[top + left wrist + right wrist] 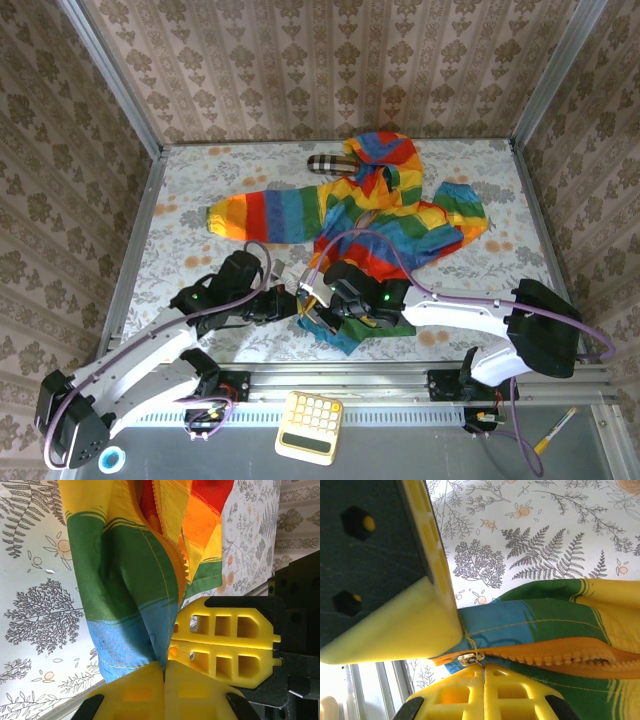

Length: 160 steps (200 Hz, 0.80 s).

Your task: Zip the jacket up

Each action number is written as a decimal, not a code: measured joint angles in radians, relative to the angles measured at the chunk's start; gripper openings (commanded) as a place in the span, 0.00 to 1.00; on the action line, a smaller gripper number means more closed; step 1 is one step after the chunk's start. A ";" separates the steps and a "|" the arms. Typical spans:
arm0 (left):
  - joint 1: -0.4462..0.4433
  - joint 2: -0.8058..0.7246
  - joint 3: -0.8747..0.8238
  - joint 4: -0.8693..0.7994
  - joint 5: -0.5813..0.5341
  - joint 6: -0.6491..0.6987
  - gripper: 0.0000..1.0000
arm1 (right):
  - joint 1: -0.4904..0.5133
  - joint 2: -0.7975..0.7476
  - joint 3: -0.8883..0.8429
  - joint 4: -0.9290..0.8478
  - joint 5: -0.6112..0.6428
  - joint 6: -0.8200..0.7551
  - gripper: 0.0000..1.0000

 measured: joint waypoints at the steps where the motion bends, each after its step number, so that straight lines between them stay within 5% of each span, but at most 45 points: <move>1: 0.000 -0.001 0.000 0.000 0.000 0.000 0.00 | 0.000 0.000 0.000 0.000 0.001 0.000 0.00; 71: 0.000 -0.027 -0.009 -0.039 0.002 0.006 0.00 | -0.004 0.000 0.000 -0.025 0.128 0.003 0.00; 116: 0.000 -0.032 -0.013 -0.053 0.002 0.012 0.00 | -0.004 -0.008 -0.019 0.000 0.098 -0.003 0.00; 160: 0.000 -0.032 -0.013 -0.051 0.011 0.021 0.00 | 0.003 -0.109 -0.118 0.058 0.027 -0.047 0.18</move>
